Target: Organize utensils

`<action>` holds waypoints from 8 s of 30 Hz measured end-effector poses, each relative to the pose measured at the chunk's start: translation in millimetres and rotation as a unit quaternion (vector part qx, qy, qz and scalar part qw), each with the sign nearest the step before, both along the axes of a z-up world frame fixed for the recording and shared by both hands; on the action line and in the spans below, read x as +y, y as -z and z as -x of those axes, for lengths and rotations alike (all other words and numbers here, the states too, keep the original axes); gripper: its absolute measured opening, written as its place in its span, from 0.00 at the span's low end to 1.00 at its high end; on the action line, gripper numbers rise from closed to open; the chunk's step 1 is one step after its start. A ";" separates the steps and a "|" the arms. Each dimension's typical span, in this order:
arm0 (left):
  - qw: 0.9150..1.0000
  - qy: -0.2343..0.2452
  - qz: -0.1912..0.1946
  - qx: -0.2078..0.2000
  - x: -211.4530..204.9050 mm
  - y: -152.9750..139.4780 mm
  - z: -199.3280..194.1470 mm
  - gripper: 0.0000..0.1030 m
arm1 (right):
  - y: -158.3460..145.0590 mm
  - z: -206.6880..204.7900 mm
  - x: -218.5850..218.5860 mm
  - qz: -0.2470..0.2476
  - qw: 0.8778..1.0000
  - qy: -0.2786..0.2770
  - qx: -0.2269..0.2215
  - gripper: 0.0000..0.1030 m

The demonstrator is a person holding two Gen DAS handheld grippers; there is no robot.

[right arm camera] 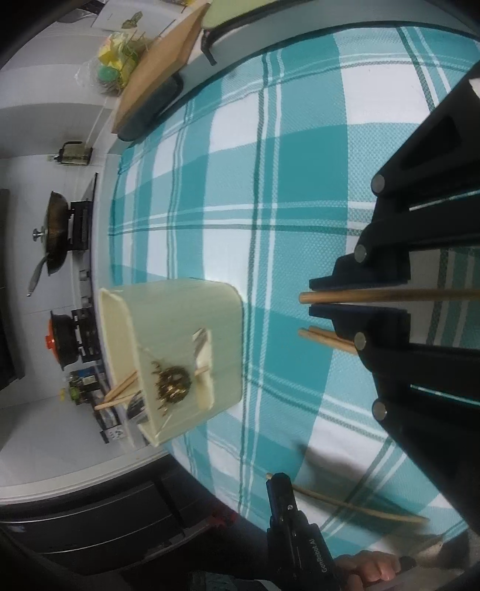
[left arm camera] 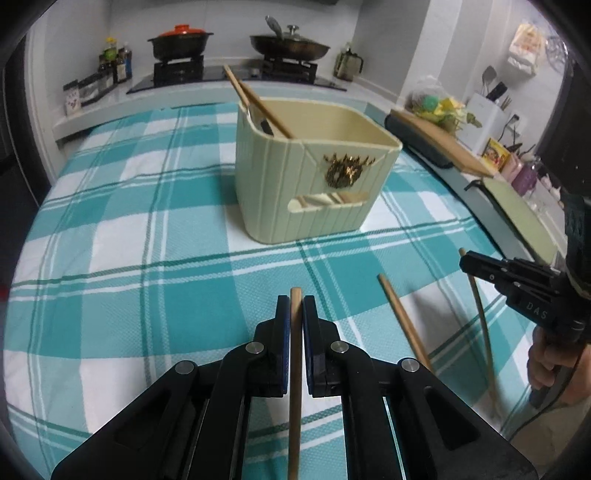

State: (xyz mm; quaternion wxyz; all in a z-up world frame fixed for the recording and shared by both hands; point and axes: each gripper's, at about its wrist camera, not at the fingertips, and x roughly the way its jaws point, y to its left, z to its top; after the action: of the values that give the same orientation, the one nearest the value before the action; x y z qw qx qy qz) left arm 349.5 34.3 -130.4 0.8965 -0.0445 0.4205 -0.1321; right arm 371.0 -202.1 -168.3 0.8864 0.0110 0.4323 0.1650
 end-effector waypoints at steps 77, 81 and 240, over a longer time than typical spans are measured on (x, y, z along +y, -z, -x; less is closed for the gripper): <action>0.984 -0.071 0.050 -0.155 -5.6 -133.7 -167.6 0.05 | -183.1 -135.5 56.1 -0.013 0.982 -0.062 -0.177 0.06; 0.988 -0.077 0.034 -0.132 -9.1 -113.4 -185.8 0.05 | -152.8 -160.6 62.9 -0.019 0.989 -0.067 -0.134 0.07; 0.985 0.071 -0.118 0.107 -30.0 89.3 -7.7 0.88 | 57.7 27.6 7.5 0.109 0.983 -0.108 0.104 0.56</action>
State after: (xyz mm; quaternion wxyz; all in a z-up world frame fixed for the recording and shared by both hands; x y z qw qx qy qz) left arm 357.2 4.3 -219.7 0.8338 0.0775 0.5284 -0.1397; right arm 343.5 -194.6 -226.0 0.8095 -0.1149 0.5363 0.2095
